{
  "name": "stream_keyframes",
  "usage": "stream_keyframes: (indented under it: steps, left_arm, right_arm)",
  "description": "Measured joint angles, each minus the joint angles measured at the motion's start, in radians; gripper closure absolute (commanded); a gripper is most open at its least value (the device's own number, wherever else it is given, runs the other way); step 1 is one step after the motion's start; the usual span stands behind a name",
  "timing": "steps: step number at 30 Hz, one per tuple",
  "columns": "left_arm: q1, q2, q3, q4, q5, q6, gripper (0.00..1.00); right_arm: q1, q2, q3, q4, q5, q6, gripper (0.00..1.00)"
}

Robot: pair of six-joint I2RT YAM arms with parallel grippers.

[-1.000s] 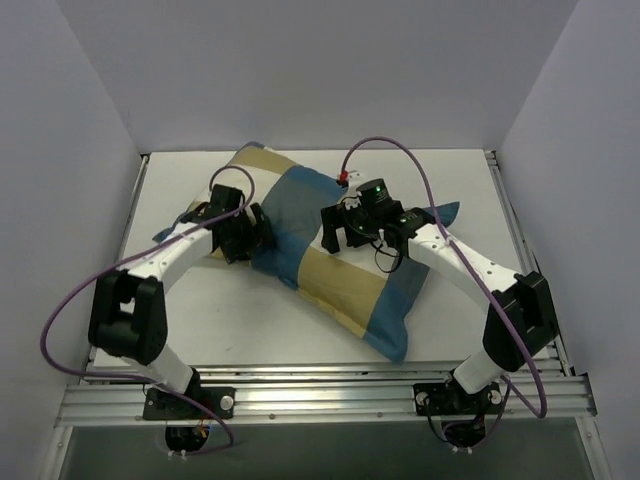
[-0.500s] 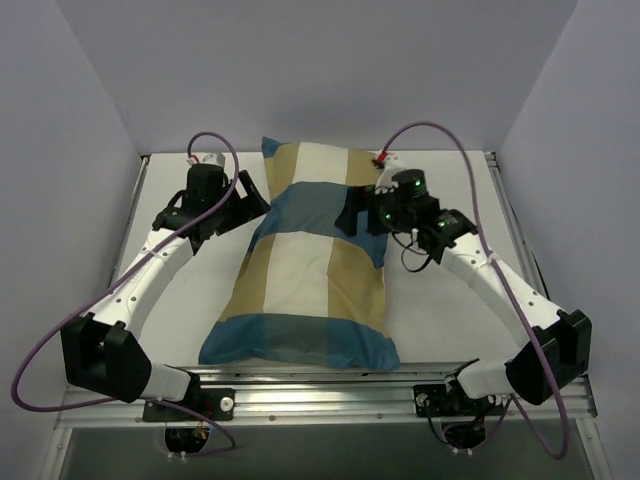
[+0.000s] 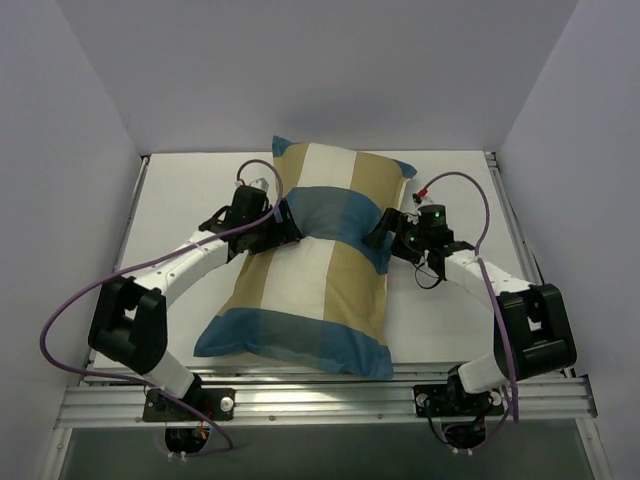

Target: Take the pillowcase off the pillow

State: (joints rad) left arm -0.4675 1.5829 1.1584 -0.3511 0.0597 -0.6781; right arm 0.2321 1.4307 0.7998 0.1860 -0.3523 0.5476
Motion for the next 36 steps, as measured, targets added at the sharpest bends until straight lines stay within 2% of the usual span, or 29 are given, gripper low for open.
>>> stream_keyframes:
  steps: [2,4,5,6,8,11,13,19,22,26,30,36]
  left_arm:
    - [-0.003,0.008,-0.033,0.045,0.0,-0.015,0.06]
    - [-0.003,0.026,-0.046,0.08,0.003,-0.026,0.06]
    - [-0.003,0.039,-0.05,0.096,0.005,-0.03,0.06]
    - [-0.004,0.055,-0.052,0.111,0.006,-0.036,0.06]
    - [-0.007,0.088,-0.052,0.139,0.007,-0.046,0.06]
    - [-0.014,0.121,-0.037,0.152,0.003,-0.051,0.06]
    - [-0.023,0.141,-0.003,0.147,-0.001,-0.051,0.06]
    - [-0.079,0.253,0.211,0.1,-0.018,-0.056,0.05]
    - [-0.132,0.308,0.309,0.117,0.013,-0.085,0.06]
    - [-0.189,0.329,0.321,0.197,0.085,-0.153,0.06]
    - [-0.203,0.315,0.195,0.324,0.109,-0.211,0.06]
    - [-0.126,0.251,-0.174,0.478,0.119,-0.346,0.05]
  right_arm:
    - [-0.002,0.043,-0.048,0.099,-0.048,0.03,0.09]
    - [-0.003,0.089,-0.079,0.215,-0.109,0.058,0.28]
    - [-0.003,0.106,-0.086,0.265,-0.14,0.071,0.43]
    - [-0.003,0.121,-0.089,0.308,-0.17,0.08,0.75]
    - [0.001,0.134,-0.089,0.368,-0.219,0.102,0.97]
    - [0.013,0.11,-0.066,0.342,-0.233,0.089,1.0]
    - [0.028,0.076,-0.004,0.225,-0.204,0.046,1.0]
    - [0.078,-0.051,0.361,-0.151,-0.072,-0.098,1.0]
    - [0.135,-0.086,0.509,-0.217,-0.012,-0.136,1.0]
    - [0.226,-0.101,0.569,-0.26,0.01,-0.163,1.0]
    - [0.281,-0.04,0.543,-0.272,0.025,-0.183,1.0]
    - [0.295,0.133,0.373,-0.135,0.048,-0.182,1.0]
